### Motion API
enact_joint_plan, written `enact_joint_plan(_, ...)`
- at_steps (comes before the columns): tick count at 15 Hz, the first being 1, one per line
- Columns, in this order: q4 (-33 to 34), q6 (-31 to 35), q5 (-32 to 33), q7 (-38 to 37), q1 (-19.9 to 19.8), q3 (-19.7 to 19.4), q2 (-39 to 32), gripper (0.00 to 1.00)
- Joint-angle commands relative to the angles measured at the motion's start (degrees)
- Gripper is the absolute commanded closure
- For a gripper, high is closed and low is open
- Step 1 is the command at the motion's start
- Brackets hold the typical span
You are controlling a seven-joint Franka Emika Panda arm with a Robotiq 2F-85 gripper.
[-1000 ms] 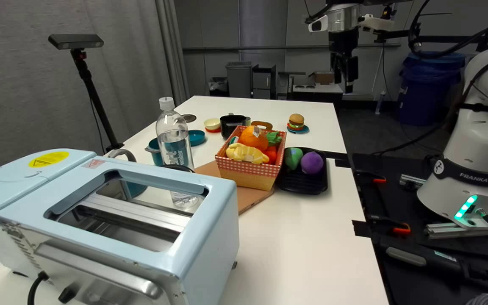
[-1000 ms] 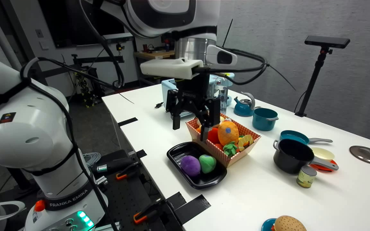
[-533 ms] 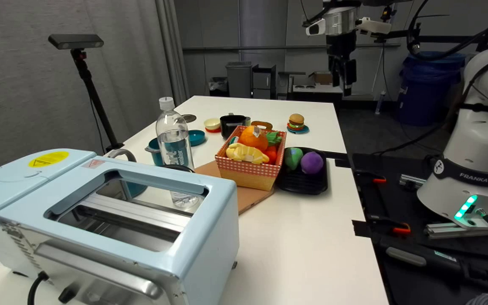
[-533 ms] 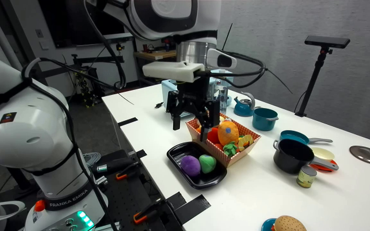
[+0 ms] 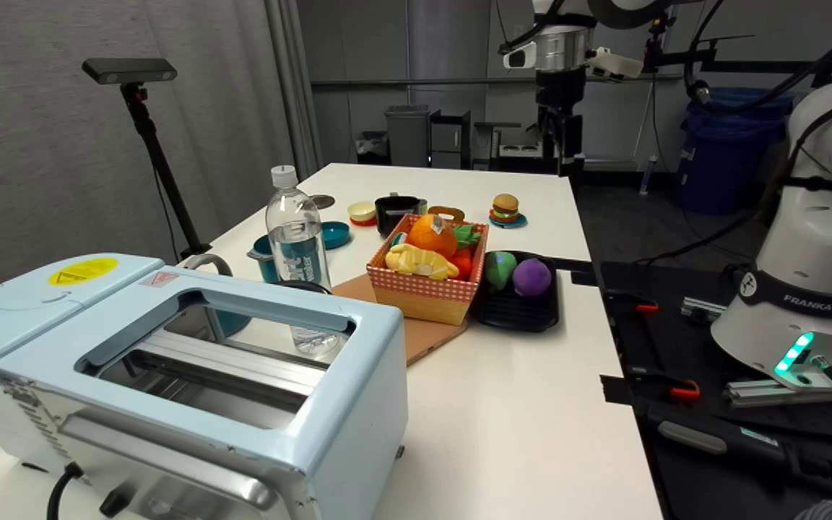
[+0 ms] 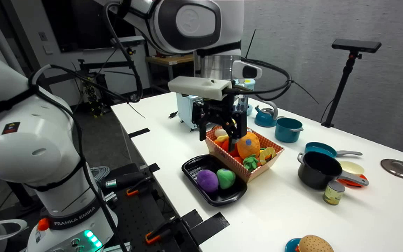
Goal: Put the orange toy into the black pot.
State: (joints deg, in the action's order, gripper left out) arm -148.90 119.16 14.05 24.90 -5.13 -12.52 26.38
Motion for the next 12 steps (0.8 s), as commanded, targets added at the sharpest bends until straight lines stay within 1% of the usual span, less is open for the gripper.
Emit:
enact_joint_plan(1,0.31,4.48,-1.95,1.89,1.23,-0.12,-2.65,0.00)
enact_joint_plan(8,2.36,11.62,-6.07,2.63,3.60,1.30,-9.07,0.00)
enact_joint_plan(9,2.98,11.57,-7.88,4.12,4.43,1.21,-9.91,0.00)
enact_joint_plan(10,3.33,12.87,-7.27,2.71,4.25,2.17,-10.75,0.00)
enact_joint_plan(12,4.58,13.62,-8.10,2.97,4.67,2.86,-12.41,0.00)
